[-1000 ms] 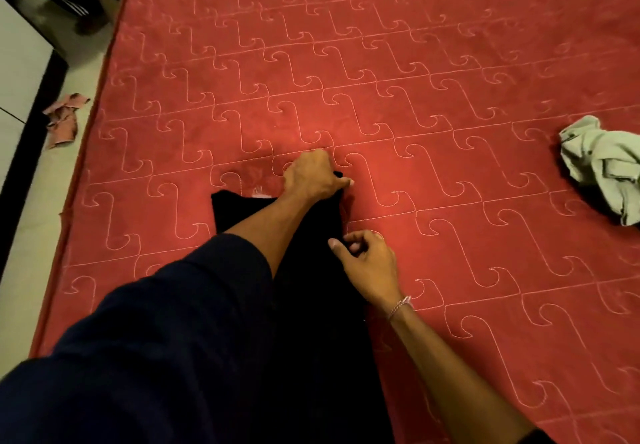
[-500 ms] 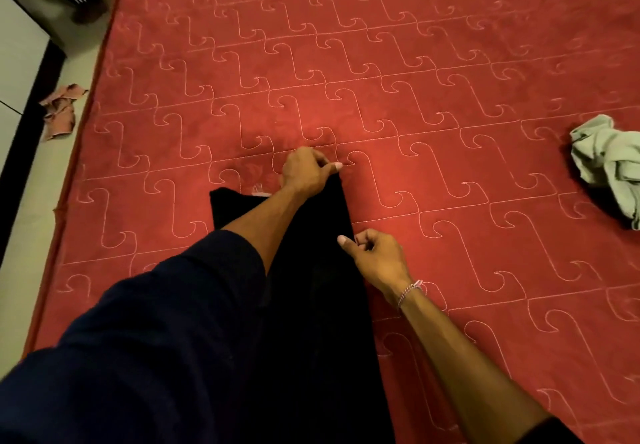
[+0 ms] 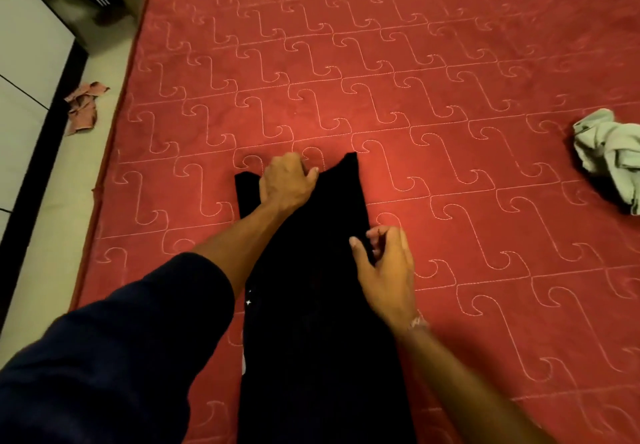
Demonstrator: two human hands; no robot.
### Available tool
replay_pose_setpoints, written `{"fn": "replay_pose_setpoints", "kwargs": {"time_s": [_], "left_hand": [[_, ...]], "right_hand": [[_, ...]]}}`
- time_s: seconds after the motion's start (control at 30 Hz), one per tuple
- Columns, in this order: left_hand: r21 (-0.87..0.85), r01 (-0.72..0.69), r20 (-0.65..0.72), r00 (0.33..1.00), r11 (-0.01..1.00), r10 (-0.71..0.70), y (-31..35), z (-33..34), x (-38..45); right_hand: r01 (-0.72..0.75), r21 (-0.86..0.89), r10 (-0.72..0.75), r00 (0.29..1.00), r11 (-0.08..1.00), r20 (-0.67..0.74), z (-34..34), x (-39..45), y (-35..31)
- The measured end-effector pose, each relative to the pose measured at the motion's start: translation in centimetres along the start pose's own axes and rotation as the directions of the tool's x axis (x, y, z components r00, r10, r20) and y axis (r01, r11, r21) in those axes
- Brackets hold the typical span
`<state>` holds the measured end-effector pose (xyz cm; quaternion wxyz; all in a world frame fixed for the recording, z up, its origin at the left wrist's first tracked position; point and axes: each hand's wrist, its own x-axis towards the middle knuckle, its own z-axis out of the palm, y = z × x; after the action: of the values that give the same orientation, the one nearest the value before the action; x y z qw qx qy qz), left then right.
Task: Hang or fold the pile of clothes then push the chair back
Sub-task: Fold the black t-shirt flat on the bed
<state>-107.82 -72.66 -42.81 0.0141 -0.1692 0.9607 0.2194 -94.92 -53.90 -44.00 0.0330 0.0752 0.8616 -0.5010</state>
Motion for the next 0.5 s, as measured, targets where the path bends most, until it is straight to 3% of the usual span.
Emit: {"fn": "replay_pose_setpoints", "kwargs": {"time_s": [0.07,0.2,0.37,0.5], "left_hand": [[0.067,-0.021,0.011,1.000,0.998,0.020,-0.6,-0.5,-2.2],[0.087,-0.031,0.058,0.998,0.996,0.026,-1.8,-1.4,-6.4],[0.174,0.048,0.159,0.984,0.984,-0.076,-3.1,-1.8,-11.2],[0.157,0.168,0.286,0.935,0.973,-0.208,-4.6,-0.2,-14.3]], "right_hand": [[0.000,-0.130,0.003,1.000,0.992,0.024,0.4,-3.5,-0.4],[-0.146,-0.390,0.209,0.970,0.909,0.124,1.7,-5.7,-0.2],[-0.073,-0.381,0.114,0.990,0.922,0.086,2.9,-5.4,-2.0],[-0.092,-0.364,0.150,0.980,0.927,0.132,3.7,-6.3,-2.3]]}}
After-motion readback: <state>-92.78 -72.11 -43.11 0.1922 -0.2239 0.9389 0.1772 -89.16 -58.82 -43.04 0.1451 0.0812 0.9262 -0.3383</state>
